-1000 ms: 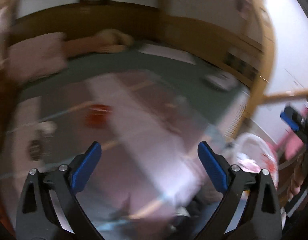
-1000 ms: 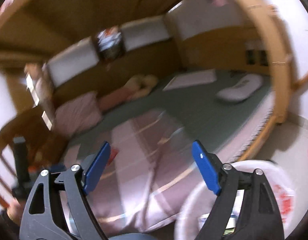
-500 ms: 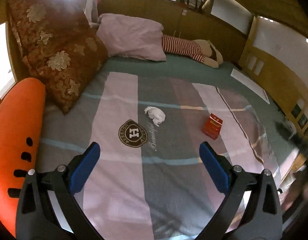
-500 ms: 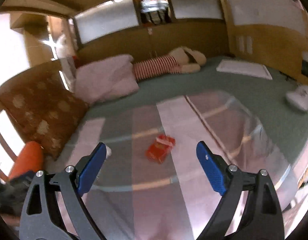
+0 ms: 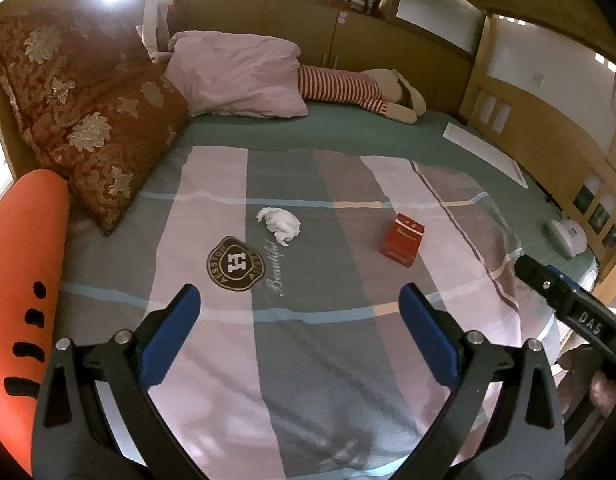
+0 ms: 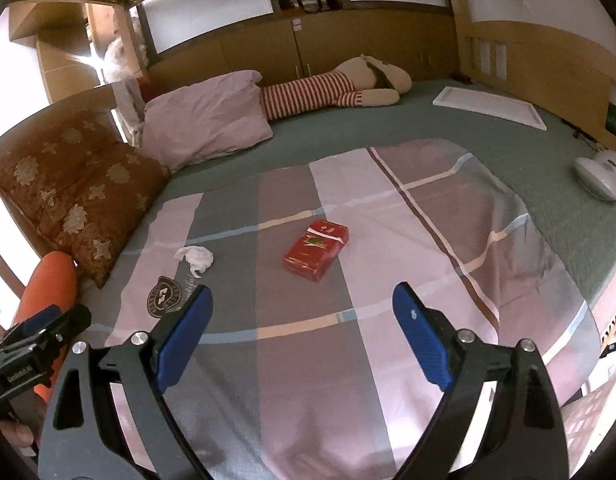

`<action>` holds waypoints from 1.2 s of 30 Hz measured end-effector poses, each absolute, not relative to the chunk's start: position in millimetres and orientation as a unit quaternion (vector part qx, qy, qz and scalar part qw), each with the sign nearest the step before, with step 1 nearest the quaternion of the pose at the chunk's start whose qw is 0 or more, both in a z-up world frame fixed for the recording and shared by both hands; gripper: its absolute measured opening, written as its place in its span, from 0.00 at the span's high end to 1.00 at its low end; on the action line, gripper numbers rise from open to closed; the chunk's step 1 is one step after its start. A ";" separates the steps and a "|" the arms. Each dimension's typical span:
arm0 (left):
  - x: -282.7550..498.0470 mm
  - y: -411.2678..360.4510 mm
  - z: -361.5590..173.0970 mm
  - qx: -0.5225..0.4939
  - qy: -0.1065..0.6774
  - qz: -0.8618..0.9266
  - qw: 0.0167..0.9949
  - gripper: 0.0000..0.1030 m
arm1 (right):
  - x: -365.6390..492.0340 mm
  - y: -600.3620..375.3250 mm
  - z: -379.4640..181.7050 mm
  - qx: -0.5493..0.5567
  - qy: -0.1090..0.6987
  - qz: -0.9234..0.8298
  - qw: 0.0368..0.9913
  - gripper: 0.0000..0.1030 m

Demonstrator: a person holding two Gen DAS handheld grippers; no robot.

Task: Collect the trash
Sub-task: 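Return both tools above the white tissue and red box, then grasp the white tissue with the left tool while the right tool grasps the red box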

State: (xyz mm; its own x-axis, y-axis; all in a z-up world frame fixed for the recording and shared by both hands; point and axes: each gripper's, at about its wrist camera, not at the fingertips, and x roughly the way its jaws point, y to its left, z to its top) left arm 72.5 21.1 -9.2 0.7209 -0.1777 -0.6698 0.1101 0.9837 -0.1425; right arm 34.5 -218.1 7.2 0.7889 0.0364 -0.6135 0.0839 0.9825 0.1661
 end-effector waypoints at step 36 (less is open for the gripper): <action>210.1 17.5 -86.8 -0.097 0.421 0.006 0.902 0.04 | 213.8 -218.8 -80.8 0.108 0.426 -0.076 0.895 0.38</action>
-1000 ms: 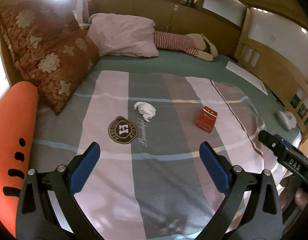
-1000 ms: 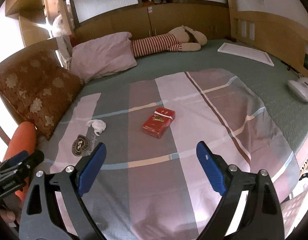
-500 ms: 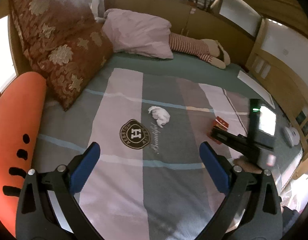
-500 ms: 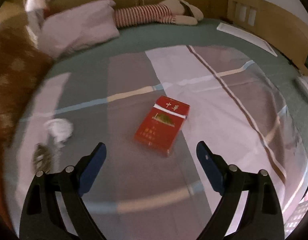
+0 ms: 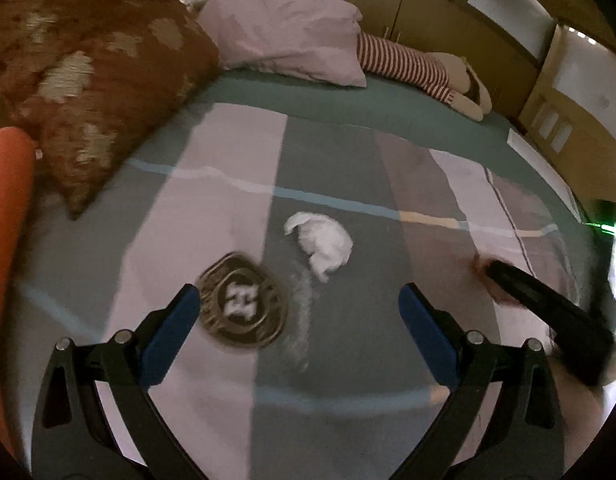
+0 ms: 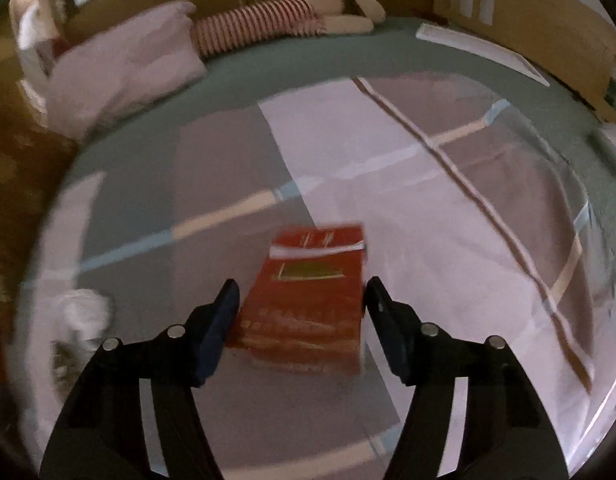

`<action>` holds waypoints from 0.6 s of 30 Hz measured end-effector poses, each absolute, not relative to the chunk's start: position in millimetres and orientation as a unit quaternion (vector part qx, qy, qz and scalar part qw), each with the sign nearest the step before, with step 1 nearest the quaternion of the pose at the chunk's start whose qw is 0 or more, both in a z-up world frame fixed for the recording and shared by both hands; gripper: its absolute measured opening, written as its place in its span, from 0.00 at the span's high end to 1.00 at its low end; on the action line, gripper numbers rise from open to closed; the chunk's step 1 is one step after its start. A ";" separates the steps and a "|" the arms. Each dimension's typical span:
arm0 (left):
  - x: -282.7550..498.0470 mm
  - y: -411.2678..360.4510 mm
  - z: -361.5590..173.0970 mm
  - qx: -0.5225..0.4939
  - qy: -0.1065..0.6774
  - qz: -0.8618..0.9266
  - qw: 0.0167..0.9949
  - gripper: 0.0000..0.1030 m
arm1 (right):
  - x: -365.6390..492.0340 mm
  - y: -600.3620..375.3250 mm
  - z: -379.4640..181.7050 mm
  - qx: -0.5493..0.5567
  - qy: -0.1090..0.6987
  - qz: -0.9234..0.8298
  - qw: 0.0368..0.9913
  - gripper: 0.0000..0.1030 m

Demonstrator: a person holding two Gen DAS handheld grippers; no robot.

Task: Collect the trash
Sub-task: 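Grasp the white tissue with the left tool while the right tool grasps the red box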

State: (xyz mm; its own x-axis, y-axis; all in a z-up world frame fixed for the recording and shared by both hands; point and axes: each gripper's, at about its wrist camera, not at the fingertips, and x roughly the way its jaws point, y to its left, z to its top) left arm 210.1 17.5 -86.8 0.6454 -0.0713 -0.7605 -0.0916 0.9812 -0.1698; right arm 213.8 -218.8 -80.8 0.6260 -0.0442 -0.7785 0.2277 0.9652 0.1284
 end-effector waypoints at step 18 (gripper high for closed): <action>298.9 -2.7 -142.2 -0.052 0.486 -0.028 0.872 0.85 | 182.4 -193.1 -24.8 0.046 0.395 -0.008 0.917 0.45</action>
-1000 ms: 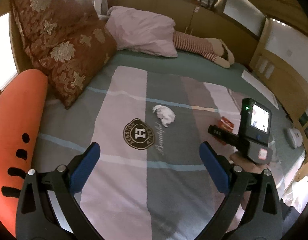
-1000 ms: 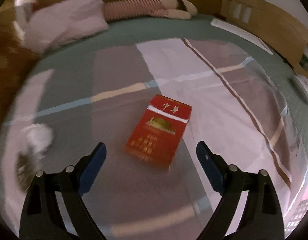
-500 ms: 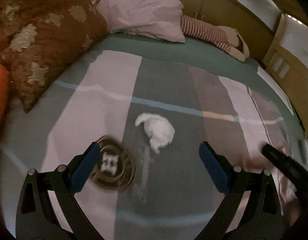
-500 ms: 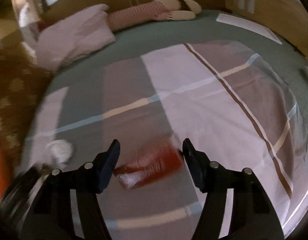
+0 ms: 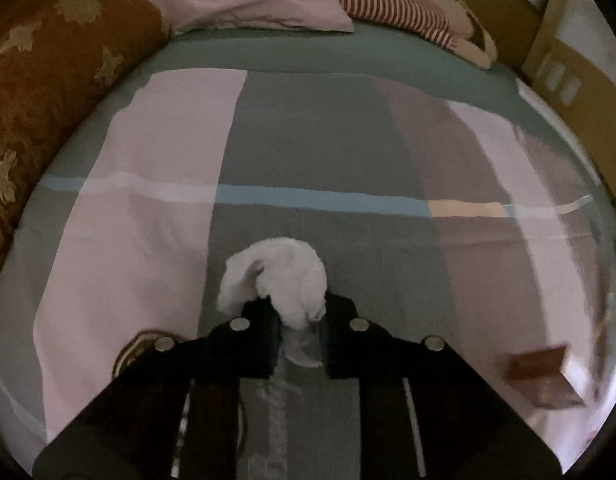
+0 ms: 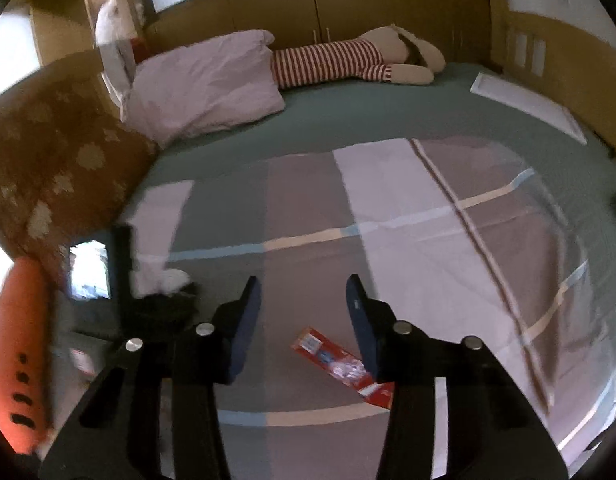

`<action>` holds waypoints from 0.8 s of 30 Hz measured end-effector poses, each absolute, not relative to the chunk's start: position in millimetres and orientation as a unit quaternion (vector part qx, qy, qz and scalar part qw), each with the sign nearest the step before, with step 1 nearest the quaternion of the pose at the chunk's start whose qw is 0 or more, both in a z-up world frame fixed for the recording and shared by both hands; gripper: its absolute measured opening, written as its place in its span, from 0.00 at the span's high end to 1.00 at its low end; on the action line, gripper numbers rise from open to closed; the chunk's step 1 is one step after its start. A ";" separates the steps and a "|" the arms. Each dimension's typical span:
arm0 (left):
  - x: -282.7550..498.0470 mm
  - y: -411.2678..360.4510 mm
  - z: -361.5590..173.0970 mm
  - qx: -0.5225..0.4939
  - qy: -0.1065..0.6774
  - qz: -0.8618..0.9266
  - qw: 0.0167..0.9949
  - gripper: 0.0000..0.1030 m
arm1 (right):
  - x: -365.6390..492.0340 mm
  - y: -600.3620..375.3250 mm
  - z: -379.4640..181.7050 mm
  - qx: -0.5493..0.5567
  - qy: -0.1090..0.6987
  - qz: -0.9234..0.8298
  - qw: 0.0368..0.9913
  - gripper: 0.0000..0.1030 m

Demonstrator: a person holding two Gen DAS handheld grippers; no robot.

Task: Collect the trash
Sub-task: 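Grasp the white tissue with the left tool while the right tool grasps the red box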

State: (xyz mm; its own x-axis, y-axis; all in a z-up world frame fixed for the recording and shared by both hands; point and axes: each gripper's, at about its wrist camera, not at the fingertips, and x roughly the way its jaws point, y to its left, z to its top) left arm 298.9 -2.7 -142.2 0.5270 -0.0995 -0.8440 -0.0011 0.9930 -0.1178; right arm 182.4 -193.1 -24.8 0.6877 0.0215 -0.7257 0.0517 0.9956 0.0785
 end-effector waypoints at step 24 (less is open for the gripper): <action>69.2 -7.6 -2.5 -0.035 0.367 -0.146 0.918 0.86 | 184.7 -223.1 -92.0 -0.022 0.513 0.109 0.851 0.73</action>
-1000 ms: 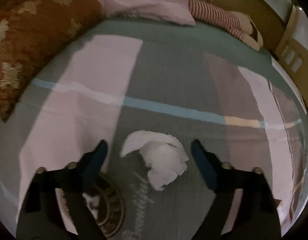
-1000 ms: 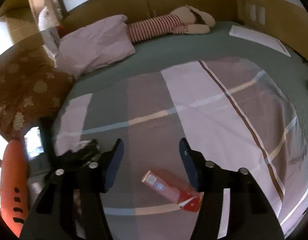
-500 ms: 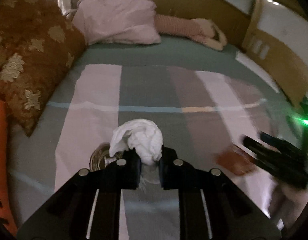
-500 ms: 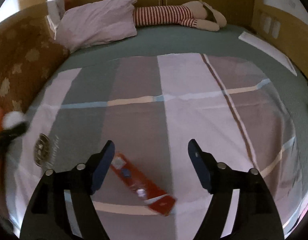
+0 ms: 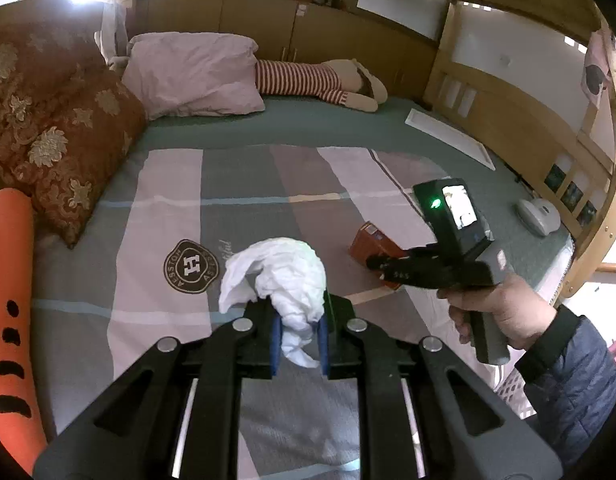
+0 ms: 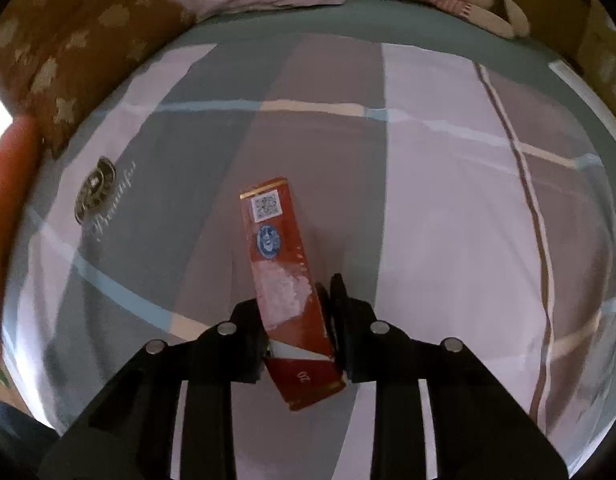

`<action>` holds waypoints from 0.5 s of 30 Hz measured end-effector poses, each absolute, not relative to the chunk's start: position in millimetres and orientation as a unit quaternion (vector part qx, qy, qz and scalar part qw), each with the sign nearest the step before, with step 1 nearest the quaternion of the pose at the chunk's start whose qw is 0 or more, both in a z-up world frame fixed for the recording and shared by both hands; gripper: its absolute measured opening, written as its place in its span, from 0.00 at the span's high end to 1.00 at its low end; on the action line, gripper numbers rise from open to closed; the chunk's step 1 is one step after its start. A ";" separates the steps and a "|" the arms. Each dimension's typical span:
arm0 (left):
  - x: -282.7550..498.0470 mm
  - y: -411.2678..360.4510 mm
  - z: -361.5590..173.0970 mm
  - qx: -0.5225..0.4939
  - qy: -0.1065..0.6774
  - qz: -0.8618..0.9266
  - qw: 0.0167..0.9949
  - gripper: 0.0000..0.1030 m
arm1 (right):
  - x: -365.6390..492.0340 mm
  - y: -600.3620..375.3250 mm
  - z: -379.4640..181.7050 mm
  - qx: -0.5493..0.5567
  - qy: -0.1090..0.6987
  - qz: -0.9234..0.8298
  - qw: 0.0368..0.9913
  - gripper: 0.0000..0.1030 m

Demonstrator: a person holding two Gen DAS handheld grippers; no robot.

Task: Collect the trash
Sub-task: 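Grasp the white tissue with the left tool while the right tool grasps the red box, then carry white tissue and red box to the trash bin and release both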

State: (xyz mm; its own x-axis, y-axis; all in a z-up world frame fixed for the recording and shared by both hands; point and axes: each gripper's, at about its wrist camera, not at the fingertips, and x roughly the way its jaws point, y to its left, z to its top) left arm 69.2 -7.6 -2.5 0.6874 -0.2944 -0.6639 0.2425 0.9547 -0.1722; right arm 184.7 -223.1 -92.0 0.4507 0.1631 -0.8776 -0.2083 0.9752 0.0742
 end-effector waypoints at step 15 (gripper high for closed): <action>62.7 -13.5 -2.1 -0.026 0.359 -0.151 0.921 0.86 | 38.7 -195.0 6.8 0.034 0.372 0.108 0.921 0.73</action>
State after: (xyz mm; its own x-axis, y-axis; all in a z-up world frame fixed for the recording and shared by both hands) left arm 62.7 -13.5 -2.1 0.6973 -0.2960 -0.6528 0.2586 0.9533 -0.1560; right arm 38.7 -195.0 6.8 0.7005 0.2239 -0.6776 -0.1730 0.9745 0.1432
